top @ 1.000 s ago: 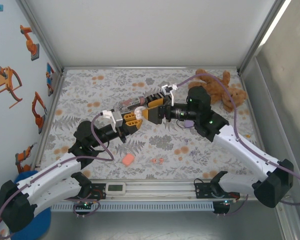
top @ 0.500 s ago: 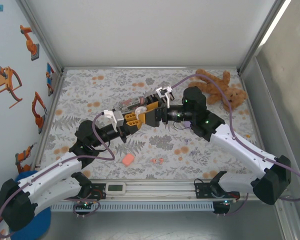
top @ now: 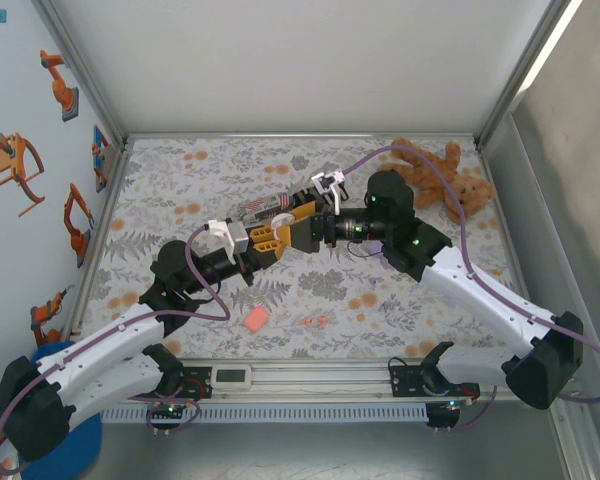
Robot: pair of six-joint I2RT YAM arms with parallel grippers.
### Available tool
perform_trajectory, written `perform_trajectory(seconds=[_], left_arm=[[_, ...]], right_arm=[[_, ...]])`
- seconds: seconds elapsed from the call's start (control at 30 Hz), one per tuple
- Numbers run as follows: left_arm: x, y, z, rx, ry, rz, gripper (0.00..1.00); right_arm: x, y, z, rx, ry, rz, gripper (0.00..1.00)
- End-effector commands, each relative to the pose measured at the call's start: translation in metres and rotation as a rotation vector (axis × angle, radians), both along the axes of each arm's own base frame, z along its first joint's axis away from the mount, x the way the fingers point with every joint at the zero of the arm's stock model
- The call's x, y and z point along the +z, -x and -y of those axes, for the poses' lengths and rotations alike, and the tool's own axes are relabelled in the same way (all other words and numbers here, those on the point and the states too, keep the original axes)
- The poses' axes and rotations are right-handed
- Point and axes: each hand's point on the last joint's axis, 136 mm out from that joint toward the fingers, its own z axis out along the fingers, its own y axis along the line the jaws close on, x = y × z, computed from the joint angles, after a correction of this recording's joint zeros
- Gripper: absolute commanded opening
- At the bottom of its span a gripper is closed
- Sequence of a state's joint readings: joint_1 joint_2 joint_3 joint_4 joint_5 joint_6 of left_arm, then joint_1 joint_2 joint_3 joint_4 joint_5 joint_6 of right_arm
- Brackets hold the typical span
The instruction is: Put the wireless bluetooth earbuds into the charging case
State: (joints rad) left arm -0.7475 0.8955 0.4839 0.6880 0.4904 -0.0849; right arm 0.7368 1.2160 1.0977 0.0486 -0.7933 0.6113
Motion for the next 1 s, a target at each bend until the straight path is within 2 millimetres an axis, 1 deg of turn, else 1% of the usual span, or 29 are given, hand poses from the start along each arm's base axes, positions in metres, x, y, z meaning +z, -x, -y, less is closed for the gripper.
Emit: perform_trajectory(seconds=[0.0,0.4,0.63,0.97], left_arm=[[0.006,0.001,0.0,-0.001,0.019,0.01,0.05],[0.004,-0.001,0.001,0.0,0.02,0.001,0.05],[0.005,0.0,0.001,-0.002,0.022,0.0,0.05],[0.004,0.001,0.001,-0.003,0.022,-0.005,0.05]], right_arm=[[0.029,0.012,0.005,0.024,-0.046,0.08,0.85],[0.029,0.018,0.013,0.009,-0.047,0.103,0.84],[0.026,0.017,0.014,-0.002,-0.035,0.104,0.84],[0.026,0.015,0.017,-0.026,-0.024,0.117,0.84]])
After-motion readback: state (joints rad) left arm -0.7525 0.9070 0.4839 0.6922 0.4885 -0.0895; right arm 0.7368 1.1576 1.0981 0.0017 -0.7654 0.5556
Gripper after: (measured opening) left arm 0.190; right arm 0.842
